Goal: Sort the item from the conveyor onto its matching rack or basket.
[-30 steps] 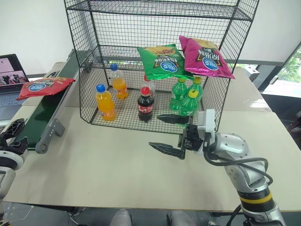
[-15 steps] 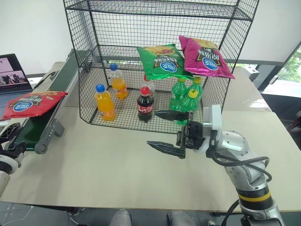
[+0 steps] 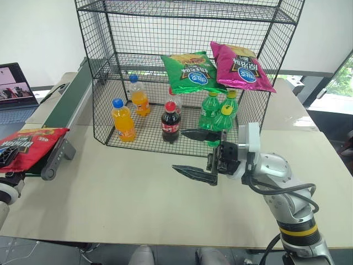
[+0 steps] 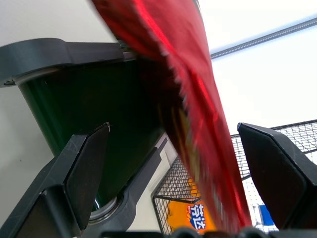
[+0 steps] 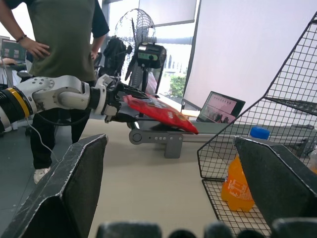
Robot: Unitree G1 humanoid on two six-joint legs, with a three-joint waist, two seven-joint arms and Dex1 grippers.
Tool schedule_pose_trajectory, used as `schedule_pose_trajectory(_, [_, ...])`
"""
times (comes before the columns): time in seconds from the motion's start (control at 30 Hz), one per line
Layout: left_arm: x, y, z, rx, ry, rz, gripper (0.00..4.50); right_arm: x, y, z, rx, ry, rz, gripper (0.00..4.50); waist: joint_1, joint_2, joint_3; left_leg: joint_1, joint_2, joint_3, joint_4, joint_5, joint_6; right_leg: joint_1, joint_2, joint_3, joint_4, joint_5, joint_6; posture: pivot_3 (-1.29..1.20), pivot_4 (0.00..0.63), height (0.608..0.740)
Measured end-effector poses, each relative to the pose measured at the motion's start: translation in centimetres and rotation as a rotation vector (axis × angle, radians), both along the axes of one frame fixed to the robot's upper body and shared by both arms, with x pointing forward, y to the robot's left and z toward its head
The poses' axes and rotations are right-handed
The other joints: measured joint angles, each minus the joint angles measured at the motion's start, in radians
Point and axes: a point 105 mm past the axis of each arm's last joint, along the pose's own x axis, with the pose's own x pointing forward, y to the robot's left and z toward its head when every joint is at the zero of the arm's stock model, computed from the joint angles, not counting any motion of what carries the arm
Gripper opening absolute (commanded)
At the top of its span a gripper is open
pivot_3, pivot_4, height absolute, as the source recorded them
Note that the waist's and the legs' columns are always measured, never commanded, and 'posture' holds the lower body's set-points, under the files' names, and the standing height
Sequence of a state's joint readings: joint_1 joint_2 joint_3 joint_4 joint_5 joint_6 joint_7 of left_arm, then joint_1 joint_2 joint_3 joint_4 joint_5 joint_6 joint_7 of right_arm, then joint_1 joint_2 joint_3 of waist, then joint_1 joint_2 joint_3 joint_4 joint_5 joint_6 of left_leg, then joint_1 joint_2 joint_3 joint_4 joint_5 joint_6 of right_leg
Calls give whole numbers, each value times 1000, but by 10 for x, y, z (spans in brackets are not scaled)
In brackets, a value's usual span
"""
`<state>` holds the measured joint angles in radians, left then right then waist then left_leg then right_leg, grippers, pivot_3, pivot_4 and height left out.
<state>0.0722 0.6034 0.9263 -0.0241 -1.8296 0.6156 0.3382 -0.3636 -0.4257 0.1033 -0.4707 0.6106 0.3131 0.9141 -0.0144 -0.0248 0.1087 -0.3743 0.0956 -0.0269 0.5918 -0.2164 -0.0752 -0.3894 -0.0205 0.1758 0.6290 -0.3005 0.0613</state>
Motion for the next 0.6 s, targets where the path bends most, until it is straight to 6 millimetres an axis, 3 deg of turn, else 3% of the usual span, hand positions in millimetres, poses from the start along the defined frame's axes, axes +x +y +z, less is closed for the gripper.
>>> schedule_pose_trajectory(0.07, [-2, 4, 2, 21, -7, 20, 3319, 0, 0, 0, -1, 0, -4, 4500, 0, 0, 0, 0, 0, 0, 0, 0, 0, 0, 0, 0, 0, 0, 0, 0, 150, 740])
schedule_pose_trajectory(0.33, [-5, 5, 12, 51, -49, 34, 55, 1, -1, 0, -5, 0, -12, 4500, 0, 0, 0, 0, 0, 0, 0, 0, 0, 0, 0, 0, 0, 0, 0, 0, 150, 740])
schedule_pose_trajectory(0.47, [-4, 0, 20, 79, -77, 16, 55, 2, -1, 0, -6, 0, -15, 4500, 0, -1, 0, 0, 0, 0, 0, 0, 0, 0, 0, 0, 0, 0, 0, 0, 150, 740])
schedule_pose_trajectory(0.6, [5, -31, 61, 205, -201, -125, 55, 5, -4, 0, -3, 1, -55, 4500, 4, -3, 2, 0, 0, 0, 0, 0, -1, 0, 0, 0, 0, 0, 0, 0, 150, 740])
